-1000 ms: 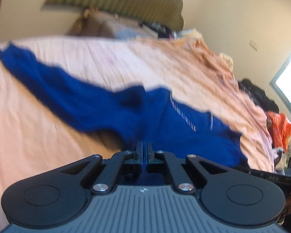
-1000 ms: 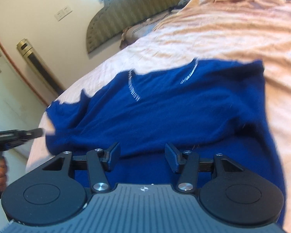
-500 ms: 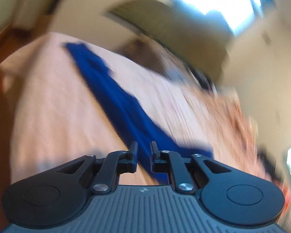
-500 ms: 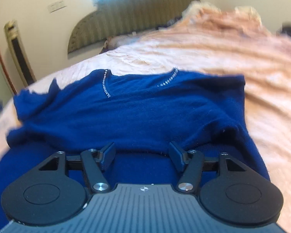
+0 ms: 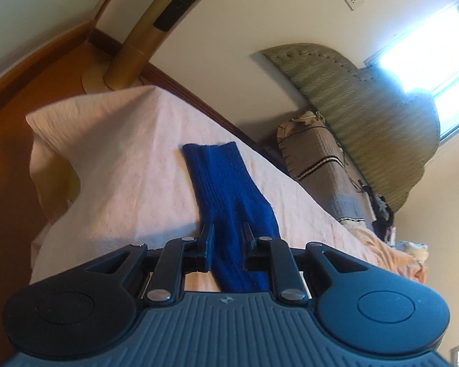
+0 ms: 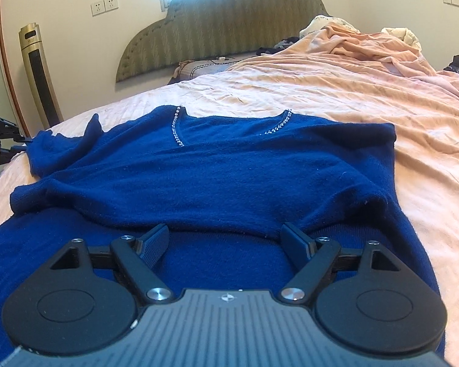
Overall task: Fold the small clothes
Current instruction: 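Grasp the other sleeve cuff with the left gripper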
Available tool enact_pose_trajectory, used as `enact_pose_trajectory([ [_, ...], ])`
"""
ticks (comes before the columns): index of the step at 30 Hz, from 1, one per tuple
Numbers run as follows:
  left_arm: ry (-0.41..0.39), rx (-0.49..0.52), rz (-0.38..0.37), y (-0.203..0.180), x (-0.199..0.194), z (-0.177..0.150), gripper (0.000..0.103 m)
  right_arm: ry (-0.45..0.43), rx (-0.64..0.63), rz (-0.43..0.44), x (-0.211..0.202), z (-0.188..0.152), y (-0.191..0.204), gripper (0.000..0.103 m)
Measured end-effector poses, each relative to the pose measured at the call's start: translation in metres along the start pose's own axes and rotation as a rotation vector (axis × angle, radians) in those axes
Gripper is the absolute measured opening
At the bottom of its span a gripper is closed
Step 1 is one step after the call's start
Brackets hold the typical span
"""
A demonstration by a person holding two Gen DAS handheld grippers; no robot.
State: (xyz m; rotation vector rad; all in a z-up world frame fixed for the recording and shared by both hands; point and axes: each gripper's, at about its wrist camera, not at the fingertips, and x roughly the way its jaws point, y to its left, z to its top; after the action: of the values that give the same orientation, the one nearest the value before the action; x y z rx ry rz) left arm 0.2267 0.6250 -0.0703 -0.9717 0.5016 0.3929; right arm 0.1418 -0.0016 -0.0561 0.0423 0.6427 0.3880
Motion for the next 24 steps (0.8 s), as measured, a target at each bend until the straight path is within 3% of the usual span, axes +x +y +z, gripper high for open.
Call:
enact_pose_trajectory([
  [1,-0.001,-0.018,-0.016,0.003,-0.003,0.001,0.024,-0.002,0.007,0.005,0.000,0.000,0.000,0.083],
  [5,-0.033,-0.047,-0.060,0.013,-0.019,0.002,0.064,-0.007,0.023,0.014,0.000,-0.001,-0.002,0.083],
  [9,-0.058,0.020,0.002,0.006,-0.019,0.005,0.065,-0.007,0.025,0.015,0.000,0.000,-0.002,0.083],
  [15,-0.080,0.054,0.020,-0.003,-0.001,0.012,0.064,-0.006,0.023,0.012,0.000,0.001,-0.003,0.083],
  [16,-0.083,0.070,0.029,-0.007,0.003,0.014,0.062,-0.006,0.024,0.013,0.000,0.001,-0.003,0.083],
  [18,-0.091,0.125,0.066,-0.015,0.010,0.015,0.043,-0.007,0.026,0.014,0.000,0.001,-0.003,0.082],
  [20,-0.085,0.204,0.118,-0.023,0.015,0.011,0.017,-0.008,0.032,0.015,0.000,0.001,-0.004,0.082],
  [24,-0.122,0.294,0.165,-0.032,0.011,0.002,0.010,-0.009,0.034,0.016,0.000,0.001,-0.005,0.082],
])
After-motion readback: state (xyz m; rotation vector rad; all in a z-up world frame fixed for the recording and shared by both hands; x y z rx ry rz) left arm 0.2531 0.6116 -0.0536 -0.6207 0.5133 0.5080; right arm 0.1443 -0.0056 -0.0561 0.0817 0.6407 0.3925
